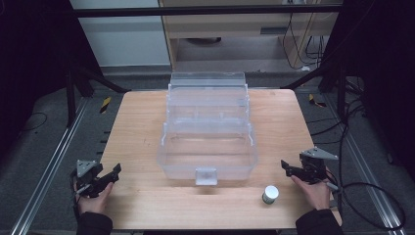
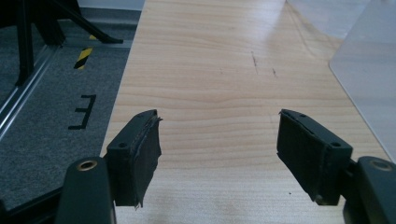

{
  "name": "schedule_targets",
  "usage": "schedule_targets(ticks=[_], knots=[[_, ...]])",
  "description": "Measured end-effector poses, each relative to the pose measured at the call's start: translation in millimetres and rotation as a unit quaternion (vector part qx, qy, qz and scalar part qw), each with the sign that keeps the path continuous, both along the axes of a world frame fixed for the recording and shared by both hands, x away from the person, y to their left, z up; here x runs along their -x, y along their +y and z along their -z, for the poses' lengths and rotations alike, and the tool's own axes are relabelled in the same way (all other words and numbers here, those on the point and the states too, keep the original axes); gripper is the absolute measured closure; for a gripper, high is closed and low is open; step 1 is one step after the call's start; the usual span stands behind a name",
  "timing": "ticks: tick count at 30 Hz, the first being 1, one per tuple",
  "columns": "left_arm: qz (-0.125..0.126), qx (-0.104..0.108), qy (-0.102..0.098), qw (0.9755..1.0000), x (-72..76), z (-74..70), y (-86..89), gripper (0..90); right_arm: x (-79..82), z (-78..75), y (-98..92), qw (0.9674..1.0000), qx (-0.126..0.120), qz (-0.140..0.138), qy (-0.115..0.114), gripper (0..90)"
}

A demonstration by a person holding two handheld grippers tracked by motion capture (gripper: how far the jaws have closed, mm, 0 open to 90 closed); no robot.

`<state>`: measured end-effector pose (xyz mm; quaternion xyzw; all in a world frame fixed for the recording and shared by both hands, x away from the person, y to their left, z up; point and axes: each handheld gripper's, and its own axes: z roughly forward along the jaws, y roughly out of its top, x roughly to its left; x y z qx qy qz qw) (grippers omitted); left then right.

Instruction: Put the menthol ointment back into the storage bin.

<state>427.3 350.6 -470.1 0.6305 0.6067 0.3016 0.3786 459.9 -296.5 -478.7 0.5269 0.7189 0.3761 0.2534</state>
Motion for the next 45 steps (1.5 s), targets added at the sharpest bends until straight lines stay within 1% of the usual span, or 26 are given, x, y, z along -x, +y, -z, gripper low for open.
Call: schedule_targets(ticks=[2,4,5,6,8,10,11,12,13,17,20,21,22,27,30,31,32,33,35,37,38,40,42,43,44,45], knots=[[0.004,-0.006,0.003,1.0,-0.9,0.9,-2.2,29.5,0.6,-1.4,0.6,1.0,0.007,-0.005,0.004,23.0],[0.006,-0.01,0.005,0.9999,-1.3,1.7,-3.2,29.4,1.2,-3.4,1.5,0.9999,0.007,-0.014,0.002,23.6],[0.006,-0.01,0.005,0.9999,-1.3,1.7,-3.2,29.0,1.4,-5.4,3.2,0.9997,0.002,-0.022,0.011,23.4],[0.007,-0.02,0.009,0.9997,-2.8,3.8,-3.4,28.8,1.5,-6.9,4.7,0.9995,0.008,-0.029,0.011,23.7],[0.01,-0.025,0.017,0.9995,-5.6,5.6,-2.8,28.2,2.2,-13.2,6.9,0.9991,0.017,-0.037,0.011,24.6],[0.013,-0.021,0.023,0.9994,-7.4,6.5,-2.6,28.3,2.6,-21.9,8.7,0.9988,0.013,-0.045,0.011,25.5],[0.013,-0.021,0.023,0.9994,-7.4,6.5,-2.6,28.3,2.6,-21.9,8.7,0.9988,0.013,-0.045,0.011,25.5],[0.014,-0.023,0.021,0.9994,-6.9,5.7,-3.4,28.3,2.2,-31.0,10.8,0.9983,0.014,-0.055,0.013,25.4],[0.016,-0.024,0.02,0.9994,-6.5,5.3,-4.0,28.3,2.1,-34.3,12.1,0.9981,0.015,-0.059,0.014,25.3],[0.019,-0.025,0.024,0.9992,-6.1,5.3,-5.0,28.3,-0.1,-49.9,19.2,0.9957,0.038,-0.082,0.02,25.2],[0.019,-0.025,0.025,0.9992,-6.1,5.5,-4.8,28.3,-1.7,-57.9,22.9,0.9946,0.035,-0.095,0.024,25.2],[0.019,-0.025,0.025,0.9992,-6.1,5.5,-4.8,28.3,-1.7,-57.9,22.9,0.9946,0.035,-0.095,0.024,25.2],[0.02,-0.024,0.027,0.9992,-6.1,5.6,-4.3,28.3,-3.2,-62.1,25.0,0.9936,0.04,-0.101,0.03,24.7],[0.024,-0.027,0.034,0.9988,-7.6,7.2,-4.9,28.1,-6.0,-70.8,31.4,0.9896,0.06,-0.123,0.043,24.2],[0.026,-0.029,0.035,0.9987,-7.8,7.4,-5.3,28.0,-6.5,-75.8,34.9,0.986,0.074,-0.139,0.055,23.2],[0.026,-0.029,0.035,0.9987,-7.8,7.4,-5.3,28.0,-6.8,-77.8,36.0,0.9844,0.081,-0.146,0.055,22.7],[0.026,-0.028,0.036,0.9986,-8.2,7.4,-5.2,28.0,-6.2,-79.8,37.4,0.9834,0.082,-0.15,0.061,22.3],[0.026,-0.028,0.036,0.9986,-8.2,7.4,-5.2,28.0,-6.2,-79.8,37.4,0.9834,0.082,-0.15,0.061,22.3],[0.028,-0.03,0.038,0.9985,-9.1,7.8,-4.3,27.9,-4.5,-84.9,41.1,0.9794,0.091,-0.169,0.063,21.6],[0.028,-0.031,0.037,0.9984,-9.1,7.9,-4.0,27.9,-2.7,-88.0,43.5,0.9765,0.1,-0.18,0.065,21.1],[0.027,-0.029,0.038,0.9985,-9.2,8.1,-3.5,27.9,-1.4,-89.9,45.7,0.9733,0.106,-0.191,0.069,21.0],[0.027,-0.029,0.039,0.9984,-9.3,8.2,-3.4,27.9,0.2,-91.5,48.3,0.9698,0.115,-0.203,0.072,20.2],[0.03,-0.03,0.04,0.9983,-9.6,8.3,-3.7,27.9,2.5,-93.3,52.3,0.9642,0.128,-0.218,0.078,19.6],[0.03,-0.03,0.04,0.9983,-9.6,8.3,-4.1,27.8,3.4,-94.1,53.8,0.9622,0.133,-0.223,0.081,19.6],[0.031,-0.03,0.04,0.9983,-9.7,8.4,-4.5,27.8,4.3,-94.3,55.4,0.9607,0.134,-0.228,0.083,19.2],[0.031,-0.03,0.04,0.9983,-9.7,8.4,-4.5,27.9,4.3,-94.3,55.4,0.9607,0.134,-0.228,0.083,19.2]])
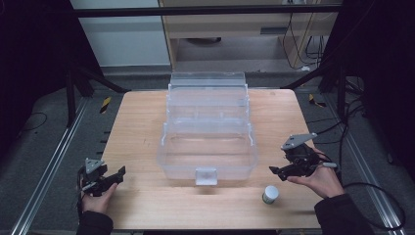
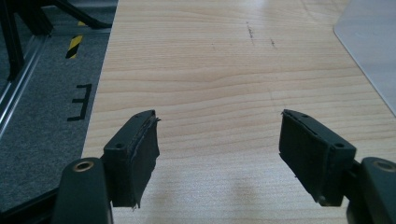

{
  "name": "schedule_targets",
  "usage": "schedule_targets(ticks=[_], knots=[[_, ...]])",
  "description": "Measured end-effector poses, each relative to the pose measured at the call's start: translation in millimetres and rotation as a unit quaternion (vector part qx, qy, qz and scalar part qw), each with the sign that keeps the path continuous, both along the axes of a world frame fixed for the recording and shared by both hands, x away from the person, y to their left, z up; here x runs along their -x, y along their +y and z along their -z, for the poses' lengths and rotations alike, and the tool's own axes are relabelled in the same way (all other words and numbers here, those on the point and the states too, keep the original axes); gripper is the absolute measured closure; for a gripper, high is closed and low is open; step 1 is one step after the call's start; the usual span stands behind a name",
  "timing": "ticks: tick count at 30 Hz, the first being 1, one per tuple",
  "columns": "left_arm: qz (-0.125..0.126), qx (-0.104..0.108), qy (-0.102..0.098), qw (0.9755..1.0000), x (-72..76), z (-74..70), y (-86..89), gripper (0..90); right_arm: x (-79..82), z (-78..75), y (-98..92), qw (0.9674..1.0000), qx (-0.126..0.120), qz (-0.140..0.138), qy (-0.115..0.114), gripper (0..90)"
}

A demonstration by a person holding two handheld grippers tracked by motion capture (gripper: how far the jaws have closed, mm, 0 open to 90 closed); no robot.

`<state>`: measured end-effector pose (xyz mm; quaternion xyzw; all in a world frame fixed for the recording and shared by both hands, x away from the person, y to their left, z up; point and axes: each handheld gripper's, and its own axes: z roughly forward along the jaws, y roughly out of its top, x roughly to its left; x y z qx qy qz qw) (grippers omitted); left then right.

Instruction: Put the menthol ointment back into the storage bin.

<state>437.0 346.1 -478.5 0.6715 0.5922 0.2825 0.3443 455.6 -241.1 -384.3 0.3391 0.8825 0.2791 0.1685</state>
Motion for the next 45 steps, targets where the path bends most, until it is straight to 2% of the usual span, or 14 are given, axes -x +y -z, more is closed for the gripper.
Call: schedule_targets(ticks=[6,8,15,24,26,27,32,33,34,37,38,39,44,45], knots=[[0.004,-0.003,0.003,1.0,-0.3,0.5,-1.7,27.8,3.0,0.7,8.6,0.9985,0.028,-0.04,0.023,18.8],[0.005,-0.003,0.004,1.0,-0.5,0.7,-1.8,27.8,3.3,0.9,9.5,0.9982,0.029,-0.044,0.026,19.0],[0.007,-0.008,0.005,0.9999,-0.7,0.5,-1.9,27.6,5.2,4.8,16.5,0.9933,0.055,-0.081,0.062,20.3],[0.011,-0.013,0.009,0.9998,-2.1,0.7,-2.5,27.6,11.5,11.4,26.5,0.9828,0.091,-0.125,0.101,22.6],[0.011,-0.013,0.008,0.9998,-2.0,0.8,-2.7,27.7,12.0,12.0,27.3,0.9819,0.093,-0.129,0.103,23.1],[0.011,-0.013,0.008,0.9998,-2.0,0.6,-3.0,27.7,13.8,13.7,29.8,0.9788,0.105,-0.137,0.111,24.5],[0.012,-0.014,0.009,0.9998,-2.2,0.8,-2.4,27.7,16.2,16.9,33.9,0.9742,0.117,-0.151,0.12,26.9],[0.012,-0.013,0.009,0.9998,-2.2,0.8,-2.4,27.7,16.0,18.4,34.6,0.9722,0.123,-0.157,0.122,26.9],[0.012,-0.014,0.009,0.9998,-2.2,0.8,-2.3,27.7,16.4,19.2,35.5,0.9717,0.126,-0.156,0.125,26.9],[0.012,-0.014,0.009,0.9998,-2.2,0.8,-2.7,27.7,17.1,23.0,38.2,0.9673,0.139,-0.166,0.131,29.1],[0.012,-0.014,0.009,0.9998,-2.2,0.8,-2.7,27.7,17.1,23.0,38.2,0.9673,0.139,-0.166,0.131,29.1],[0.012,-0.014,0.009,0.9998,-2.2,0.8,-2.8,27.7,18.0,26.0,39.3,0.9647,0.149,-0.168,0.137,30.8],[0.013,-0.014,0.01,0.9998,-2.2,1.1,-2.7,27.7,18.6,29.8,39.2,0.9629,0.153,-0.174,0.139,33.8],[0.013,-0.014,0.01,0.9998,-2.2,1.1,-2.7,27.7,19.0,31.3,39.9,0.9608,0.157,-0.18,0.14,34.5]])
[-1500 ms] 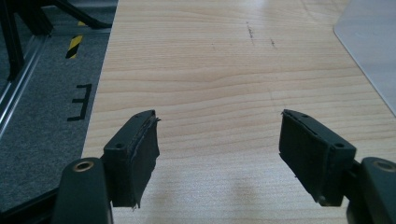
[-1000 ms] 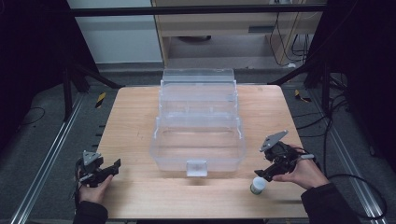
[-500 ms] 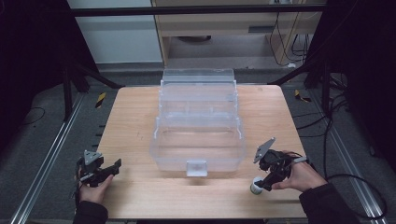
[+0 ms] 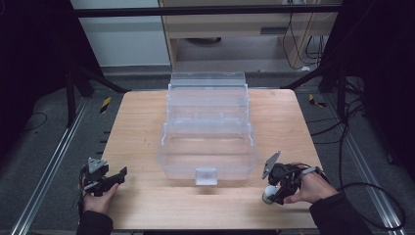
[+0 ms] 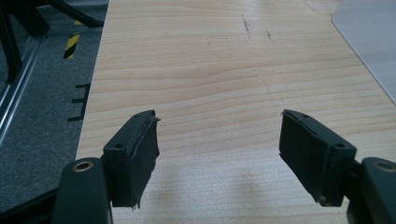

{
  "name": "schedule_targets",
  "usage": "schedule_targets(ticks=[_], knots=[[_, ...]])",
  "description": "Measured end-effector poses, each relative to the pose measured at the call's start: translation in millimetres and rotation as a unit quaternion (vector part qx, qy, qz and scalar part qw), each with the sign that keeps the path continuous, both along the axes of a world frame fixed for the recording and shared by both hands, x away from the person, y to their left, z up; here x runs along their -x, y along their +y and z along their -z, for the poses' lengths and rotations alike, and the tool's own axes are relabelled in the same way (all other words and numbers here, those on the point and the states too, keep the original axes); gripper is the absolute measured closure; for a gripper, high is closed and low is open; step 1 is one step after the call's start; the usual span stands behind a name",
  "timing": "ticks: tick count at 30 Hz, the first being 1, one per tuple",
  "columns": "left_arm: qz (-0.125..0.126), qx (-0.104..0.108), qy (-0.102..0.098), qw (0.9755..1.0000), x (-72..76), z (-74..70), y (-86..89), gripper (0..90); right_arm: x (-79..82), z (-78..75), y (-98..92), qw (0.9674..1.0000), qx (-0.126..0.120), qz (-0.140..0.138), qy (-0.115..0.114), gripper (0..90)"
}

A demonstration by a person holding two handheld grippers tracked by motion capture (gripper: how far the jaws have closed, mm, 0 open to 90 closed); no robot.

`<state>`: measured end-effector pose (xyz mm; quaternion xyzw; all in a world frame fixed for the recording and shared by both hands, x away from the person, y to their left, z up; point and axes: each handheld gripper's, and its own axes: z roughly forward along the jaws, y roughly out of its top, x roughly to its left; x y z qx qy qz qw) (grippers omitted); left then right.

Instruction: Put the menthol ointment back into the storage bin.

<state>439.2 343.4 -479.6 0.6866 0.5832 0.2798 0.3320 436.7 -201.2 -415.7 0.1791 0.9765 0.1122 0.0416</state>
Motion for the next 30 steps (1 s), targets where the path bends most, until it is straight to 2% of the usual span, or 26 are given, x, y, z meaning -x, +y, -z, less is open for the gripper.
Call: schedule_targets(ticks=[14,19,26,30], knots=[[0.002,-0.001,0.003,1.0,-0.4,0.2,-0.7,27.8,-1.9,16.2,5.6,0.9995,0.023,-0.016,0.013,39.6],[0.003,-0.004,0.002,1.0,-0.5,0.2,-0.9,27.8,-3.1,18.4,7.4,0.9993,0.029,-0.021,0.015,41.8],[0.003,-0.004,0.002,1.0,-0.5,0.3,-0.6,27.8,-4.3,20.9,8.9,0.9987,0.04,-0.025,0.022,49.3],[0.003,-0.004,0.002,1.0,-0.5,0.3,-0.6,27.8,-5.0,20.9,9.0,0.9986,0.04,-0.022,0.025,49.9]])
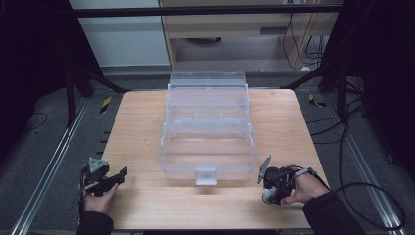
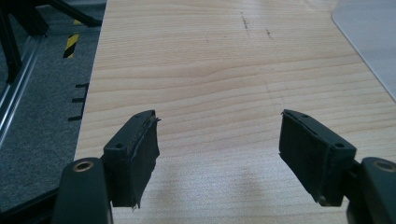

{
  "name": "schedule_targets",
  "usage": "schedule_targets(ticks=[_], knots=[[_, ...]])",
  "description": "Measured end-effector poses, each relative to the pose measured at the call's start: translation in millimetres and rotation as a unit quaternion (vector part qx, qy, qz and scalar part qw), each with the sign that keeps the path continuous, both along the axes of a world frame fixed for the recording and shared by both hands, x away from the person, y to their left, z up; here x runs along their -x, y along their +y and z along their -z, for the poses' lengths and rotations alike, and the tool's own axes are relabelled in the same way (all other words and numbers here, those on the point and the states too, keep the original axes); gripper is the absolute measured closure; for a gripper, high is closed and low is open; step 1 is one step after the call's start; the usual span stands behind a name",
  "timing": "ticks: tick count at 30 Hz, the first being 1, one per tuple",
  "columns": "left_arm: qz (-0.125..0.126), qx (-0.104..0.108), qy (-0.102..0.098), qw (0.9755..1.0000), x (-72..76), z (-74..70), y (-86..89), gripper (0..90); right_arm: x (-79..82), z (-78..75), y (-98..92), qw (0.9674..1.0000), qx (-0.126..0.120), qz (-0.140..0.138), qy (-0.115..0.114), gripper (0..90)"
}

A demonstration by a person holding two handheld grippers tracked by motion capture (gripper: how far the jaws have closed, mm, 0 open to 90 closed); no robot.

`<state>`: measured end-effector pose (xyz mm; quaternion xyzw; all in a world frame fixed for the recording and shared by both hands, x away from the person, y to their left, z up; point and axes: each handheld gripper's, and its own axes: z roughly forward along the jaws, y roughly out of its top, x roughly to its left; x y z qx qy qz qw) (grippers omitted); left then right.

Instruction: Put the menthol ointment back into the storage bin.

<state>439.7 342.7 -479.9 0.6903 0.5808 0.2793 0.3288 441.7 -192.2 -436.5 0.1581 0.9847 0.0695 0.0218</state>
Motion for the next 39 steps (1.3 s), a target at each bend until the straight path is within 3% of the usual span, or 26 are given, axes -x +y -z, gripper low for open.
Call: schedule_targets(ticks=[7,19,39], knots=[[0.0,0.0,0.0,1.0,0.0,-0.1,0.1,27.9,-0.7,-1.2,-1.1,1.0,0.001,0.009,-0.002,50.1],[0.0,-0.001,0.001,1.0,-0.3,0.0,-0.3,27.9,-1.5,-12.5,-6.8,0.9988,-0.02,0.044,-0.002,50.3],[0.001,-0.002,0.004,1.0,-0.7,0.5,-1.4,28.0,-10.1,-62.1,-0.5,0.9961,-0.056,0.063,-0.024,50.3]])
